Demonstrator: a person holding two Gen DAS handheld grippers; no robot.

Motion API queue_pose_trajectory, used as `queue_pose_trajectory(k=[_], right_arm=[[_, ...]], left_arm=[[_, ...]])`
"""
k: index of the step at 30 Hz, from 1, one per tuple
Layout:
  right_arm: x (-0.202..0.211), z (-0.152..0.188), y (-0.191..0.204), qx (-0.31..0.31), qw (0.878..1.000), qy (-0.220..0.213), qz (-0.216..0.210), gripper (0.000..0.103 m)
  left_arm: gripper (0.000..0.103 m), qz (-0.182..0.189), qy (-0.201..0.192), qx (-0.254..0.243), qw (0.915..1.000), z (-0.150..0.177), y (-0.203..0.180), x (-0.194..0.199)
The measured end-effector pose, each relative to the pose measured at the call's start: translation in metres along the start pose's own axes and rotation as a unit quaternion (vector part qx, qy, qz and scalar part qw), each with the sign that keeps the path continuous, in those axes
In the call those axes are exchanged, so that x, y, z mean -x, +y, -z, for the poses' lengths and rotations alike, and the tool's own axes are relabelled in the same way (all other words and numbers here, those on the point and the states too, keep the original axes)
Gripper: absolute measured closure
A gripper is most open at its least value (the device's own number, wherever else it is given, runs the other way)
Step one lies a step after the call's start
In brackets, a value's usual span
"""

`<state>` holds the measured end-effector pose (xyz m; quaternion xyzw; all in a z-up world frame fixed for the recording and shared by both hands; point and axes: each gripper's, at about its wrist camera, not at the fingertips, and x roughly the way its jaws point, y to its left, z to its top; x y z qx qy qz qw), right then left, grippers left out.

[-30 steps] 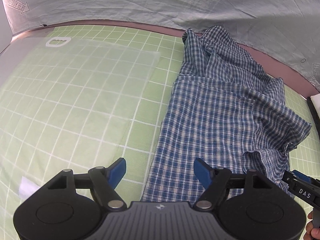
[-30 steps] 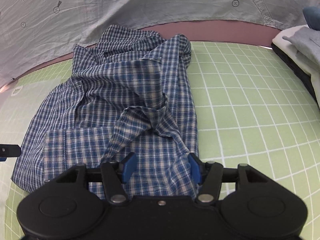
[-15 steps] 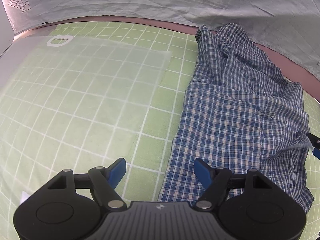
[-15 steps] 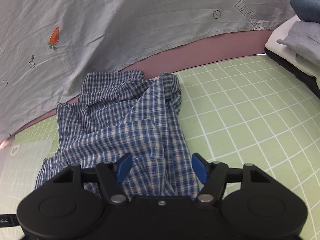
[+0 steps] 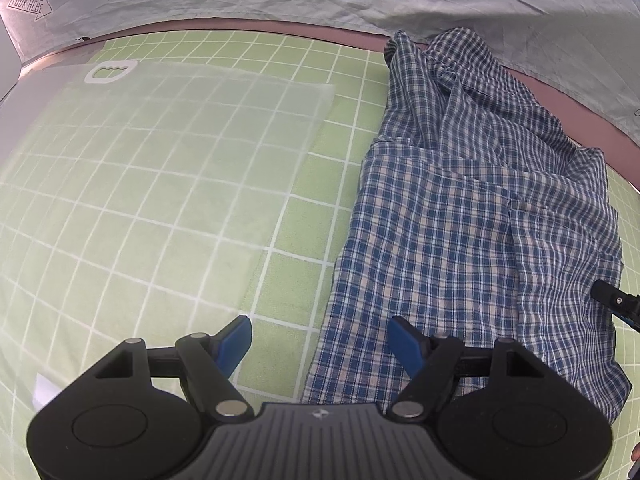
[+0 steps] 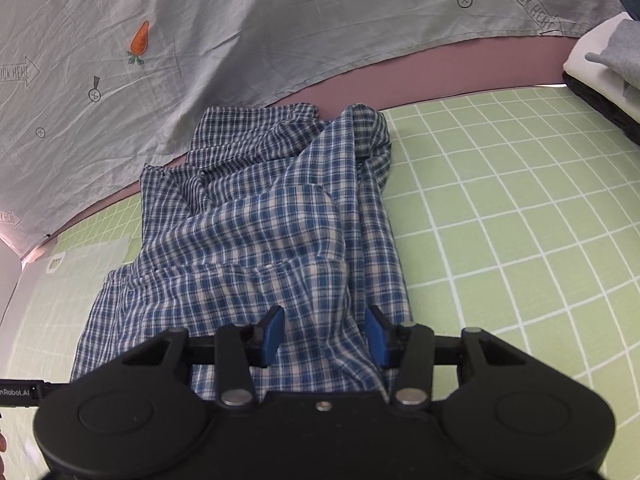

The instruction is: Fold clothes

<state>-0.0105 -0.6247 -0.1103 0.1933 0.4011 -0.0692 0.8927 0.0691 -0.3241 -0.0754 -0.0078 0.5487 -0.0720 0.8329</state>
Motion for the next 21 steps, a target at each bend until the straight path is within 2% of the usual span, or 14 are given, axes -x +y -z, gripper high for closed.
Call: queue_pose_trajectory(k=[1,2,8,9,11,12,13,15,16,18,21], right_arm=[[-0.004,-0.002,0.001,0.007,1.000,0.006,0.004,0.091],[-0.005,-0.003,0.001,0.008,1.000,0.007,0.006,0.099],[0.034,-0.007,-0.001,-0.003,0.998,-0.054,0.016,0.102],[0.039,-0.008,-0.002,-0.001,0.998,-0.058,0.022,0.102],[0.030,-0.007,-0.006,-0.012,0.998,-0.042,0.039,0.101],[0.019,-0.005,-0.011,-0.021,0.998,-0.019,0.051,0.099],[0.010,-0.002,-0.016,-0.030,0.998,0.001,0.063,0.090],[0.011,0.003,-0.023,-0.059,0.996,0.004,0.073,0.079],[0.016,0.004,-0.024,-0.069,0.995,-0.005,0.072,0.065],[0.027,0.009,-0.024,-0.083,0.993,-0.012,0.083,0.051],[0.041,0.022,-0.029,-0.118,0.989,-0.004,0.092,0.046]], left_arm=[[0.027,0.000,0.000,0.001,1.0000,0.000,0.001,0.000],[0.027,0.000,0.000,0.001,1.0000,0.000,0.001,0.000],[0.027,0.005,-0.005,0.008,0.9999,-0.002,0.007,0.003],[0.027,0.008,-0.004,0.010,0.9999,-0.003,0.008,0.002],[0.027,0.011,0.000,0.013,0.9999,-0.003,0.009,0.000],[0.027,0.013,0.002,0.014,0.9998,-0.003,0.009,-0.001],[0.027,0.014,0.002,0.013,0.9998,-0.003,0.009,0.000],[0.027,0.016,0.000,0.012,0.9998,-0.002,0.010,0.003],[0.026,0.019,0.001,0.017,0.9997,-0.001,0.013,0.004],[0.023,0.023,0.009,0.033,0.9991,0.003,0.018,0.003],[0.023,0.027,0.025,0.046,0.9982,0.011,0.022,-0.001]])
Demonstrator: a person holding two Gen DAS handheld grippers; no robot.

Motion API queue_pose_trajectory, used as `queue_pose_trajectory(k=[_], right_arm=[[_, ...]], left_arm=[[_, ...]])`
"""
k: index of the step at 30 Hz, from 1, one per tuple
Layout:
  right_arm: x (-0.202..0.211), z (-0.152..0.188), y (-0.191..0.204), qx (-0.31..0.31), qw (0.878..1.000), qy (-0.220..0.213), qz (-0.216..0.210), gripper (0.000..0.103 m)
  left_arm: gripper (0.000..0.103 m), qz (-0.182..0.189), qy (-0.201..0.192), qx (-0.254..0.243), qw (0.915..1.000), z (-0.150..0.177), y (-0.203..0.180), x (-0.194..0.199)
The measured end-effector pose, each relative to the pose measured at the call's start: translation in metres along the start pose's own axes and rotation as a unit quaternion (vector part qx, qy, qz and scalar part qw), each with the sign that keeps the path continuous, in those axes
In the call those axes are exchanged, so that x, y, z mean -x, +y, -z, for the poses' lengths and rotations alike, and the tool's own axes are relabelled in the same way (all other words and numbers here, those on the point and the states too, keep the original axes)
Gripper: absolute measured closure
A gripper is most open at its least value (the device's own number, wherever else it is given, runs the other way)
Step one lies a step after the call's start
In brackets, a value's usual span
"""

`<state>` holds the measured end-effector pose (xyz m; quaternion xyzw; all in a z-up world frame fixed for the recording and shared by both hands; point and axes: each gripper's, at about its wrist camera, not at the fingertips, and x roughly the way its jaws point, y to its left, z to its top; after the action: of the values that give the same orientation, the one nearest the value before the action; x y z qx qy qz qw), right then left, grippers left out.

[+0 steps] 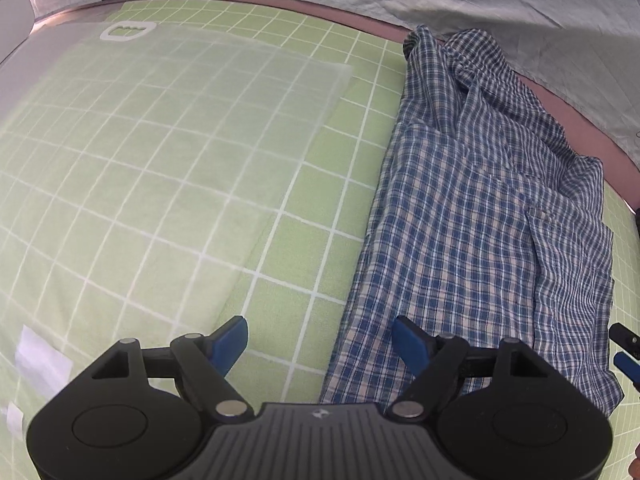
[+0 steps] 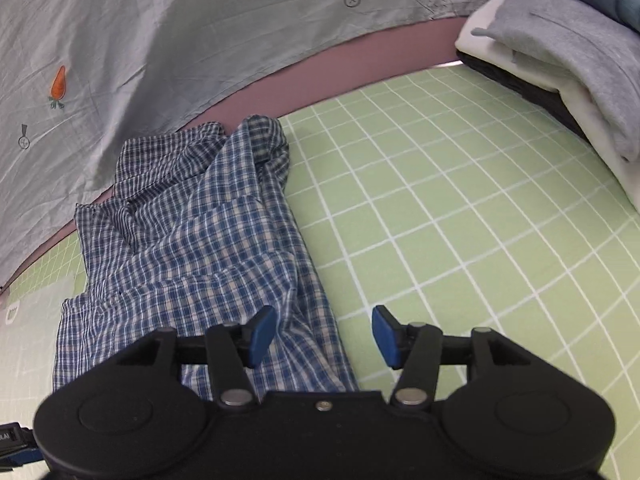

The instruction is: Fold clothes

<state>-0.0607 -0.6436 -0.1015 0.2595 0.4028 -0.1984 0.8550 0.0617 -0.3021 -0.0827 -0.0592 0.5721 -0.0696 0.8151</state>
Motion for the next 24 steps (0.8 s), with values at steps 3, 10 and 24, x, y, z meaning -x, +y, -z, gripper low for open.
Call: queue_pose_trajectory(k=[3,10,24], right_arm=[[0.005,0.016,-0.013,-0.045,0.999,0.028,-0.001,0.042],[0.011,0.038,-0.022,-0.094,0.993,0.064,-0.013,0.039],[0.010,0.039,-0.020,-0.099,0.992,0.077,-0.008,0.034]], left_arm=[[0.023,0.000,0.010,0.006,0.9999,0.007,0.001,-0.001],[0.023,0.012,0.027,0.029,0.9991,0.016,0.011,0.006],[0.027,0.073,0.042,0.084,0.9929,0.021,0.014,0.002]])
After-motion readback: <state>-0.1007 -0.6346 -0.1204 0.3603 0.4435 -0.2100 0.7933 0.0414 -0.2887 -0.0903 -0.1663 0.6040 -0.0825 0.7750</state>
